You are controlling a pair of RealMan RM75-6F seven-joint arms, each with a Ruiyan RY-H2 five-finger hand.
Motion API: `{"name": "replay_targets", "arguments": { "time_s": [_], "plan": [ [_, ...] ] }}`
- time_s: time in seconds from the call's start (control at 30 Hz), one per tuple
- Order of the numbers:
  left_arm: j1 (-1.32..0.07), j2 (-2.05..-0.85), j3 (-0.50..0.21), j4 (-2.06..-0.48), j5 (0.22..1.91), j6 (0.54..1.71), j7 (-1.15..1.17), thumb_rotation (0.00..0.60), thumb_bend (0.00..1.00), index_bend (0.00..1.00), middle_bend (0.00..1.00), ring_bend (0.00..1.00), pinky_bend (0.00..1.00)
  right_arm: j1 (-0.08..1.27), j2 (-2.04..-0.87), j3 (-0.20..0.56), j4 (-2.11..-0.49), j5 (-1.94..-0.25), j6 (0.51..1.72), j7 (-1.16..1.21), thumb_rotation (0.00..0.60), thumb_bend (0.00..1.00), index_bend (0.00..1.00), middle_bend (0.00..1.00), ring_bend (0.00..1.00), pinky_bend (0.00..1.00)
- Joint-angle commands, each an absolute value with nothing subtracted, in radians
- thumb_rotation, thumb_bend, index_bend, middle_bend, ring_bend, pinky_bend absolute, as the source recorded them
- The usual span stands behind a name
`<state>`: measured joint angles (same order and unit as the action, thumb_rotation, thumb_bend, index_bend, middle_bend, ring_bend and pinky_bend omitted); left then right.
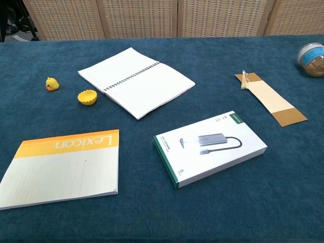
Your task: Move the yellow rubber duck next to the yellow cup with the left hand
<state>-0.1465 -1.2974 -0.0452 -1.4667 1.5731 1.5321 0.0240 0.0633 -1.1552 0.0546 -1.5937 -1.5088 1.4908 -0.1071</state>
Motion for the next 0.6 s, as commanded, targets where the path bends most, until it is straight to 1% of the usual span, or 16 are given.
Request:
{"name": "replay_targets", "arguments": {
  "time_s": [0.03,0.6],
  "plan": [
    [-0.147,-1.298,-0.045,-1.466,1.573,1.532,0.025,0.6,0.0,0.0,0.0,0.0,0.0,0.063,-1.155,0.055,-1.594,-1.508,1.49,-0.107,0.6,0.0,0.0,0.0,0.0,0.0],
    [-0.151,-1.297,-0.046,-1.462,1.568,1.522,0.018,0.6,0.0,0.0,0.0,0.0,0.0,0.066,-1.157,0.057,-1.598,-1.505,1.486,-0.117,0.6,0.0,0.0,0.0,0.0,0.0]
  ]
}}
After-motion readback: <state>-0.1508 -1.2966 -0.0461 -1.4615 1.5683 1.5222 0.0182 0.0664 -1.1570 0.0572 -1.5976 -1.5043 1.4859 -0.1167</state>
